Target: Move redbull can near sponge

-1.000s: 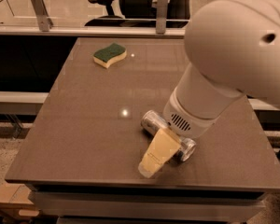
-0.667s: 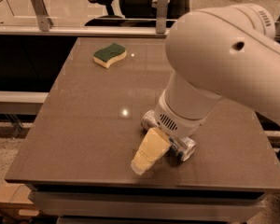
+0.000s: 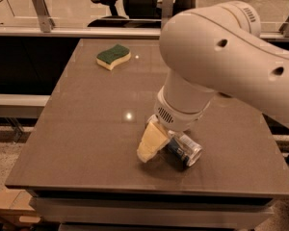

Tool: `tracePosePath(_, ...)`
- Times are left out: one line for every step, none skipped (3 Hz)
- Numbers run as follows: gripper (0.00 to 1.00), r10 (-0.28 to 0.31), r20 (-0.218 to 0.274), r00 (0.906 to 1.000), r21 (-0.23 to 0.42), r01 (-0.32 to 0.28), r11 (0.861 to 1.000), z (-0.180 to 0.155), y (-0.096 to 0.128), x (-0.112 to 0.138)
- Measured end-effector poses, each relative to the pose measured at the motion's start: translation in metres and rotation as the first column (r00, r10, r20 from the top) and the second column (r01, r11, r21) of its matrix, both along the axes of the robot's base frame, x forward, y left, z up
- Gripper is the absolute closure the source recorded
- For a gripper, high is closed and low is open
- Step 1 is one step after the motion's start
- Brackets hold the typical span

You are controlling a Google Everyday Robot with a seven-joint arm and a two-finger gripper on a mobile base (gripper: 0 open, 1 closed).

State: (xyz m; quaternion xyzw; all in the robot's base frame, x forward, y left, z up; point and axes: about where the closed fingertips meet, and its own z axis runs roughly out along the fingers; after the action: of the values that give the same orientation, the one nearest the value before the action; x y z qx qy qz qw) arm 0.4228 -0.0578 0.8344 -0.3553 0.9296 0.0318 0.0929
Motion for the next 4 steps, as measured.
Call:
tracePosePath(0.41,-0.013,0.009,0.9999,0.008,0.013,1.000,0.003,-0.005,0.011)
tracePosePath(0.64,-0.010,0.019,0.9998,0.023,0.009,1.000,0.006,-0.008,0.016)
tracePosePath(0.88,-0.008,0.029,0.9996,0.036,0.007,0.999,0.011,-0.012,0.018)
tracePosePath(1.00,0.001,0.036,0.9993,0.053,-0.003,0.999,0.017,-0.014,0.022)
